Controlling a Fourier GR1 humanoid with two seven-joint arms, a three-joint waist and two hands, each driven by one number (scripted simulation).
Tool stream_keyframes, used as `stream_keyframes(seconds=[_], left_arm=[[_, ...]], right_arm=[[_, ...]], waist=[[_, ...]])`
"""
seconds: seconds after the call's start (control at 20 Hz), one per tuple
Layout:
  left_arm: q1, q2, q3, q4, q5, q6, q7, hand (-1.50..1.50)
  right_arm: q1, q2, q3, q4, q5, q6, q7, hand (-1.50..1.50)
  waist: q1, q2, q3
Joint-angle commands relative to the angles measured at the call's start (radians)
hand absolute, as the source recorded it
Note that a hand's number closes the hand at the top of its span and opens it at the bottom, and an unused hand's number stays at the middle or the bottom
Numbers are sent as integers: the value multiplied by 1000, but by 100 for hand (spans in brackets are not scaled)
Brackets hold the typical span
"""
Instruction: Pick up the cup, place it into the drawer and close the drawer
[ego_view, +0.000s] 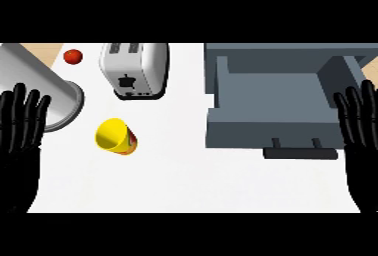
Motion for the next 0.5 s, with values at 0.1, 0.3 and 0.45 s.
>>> stream_keyframes(seconds=[0.1, 0.3, 0.45], left_arm=[[-73, -86, -116, -28, -201, 169, 107, -150], [-77, -88, -181, 111, -79, 438, 103, -150], [-69, -89, -284, 145, -87, 559, 79, -150]], right_arm=[[-57, -34, -64, 64, -17, 11, 3, -150], [-6, -81, 7, 25, 68, 51, 33, -150], [11, -45, 50, 37, 115, 29, 12, -150]], waist=[[-14, -20, -21], [-28, -16, -24], [-20, -20, -22]])
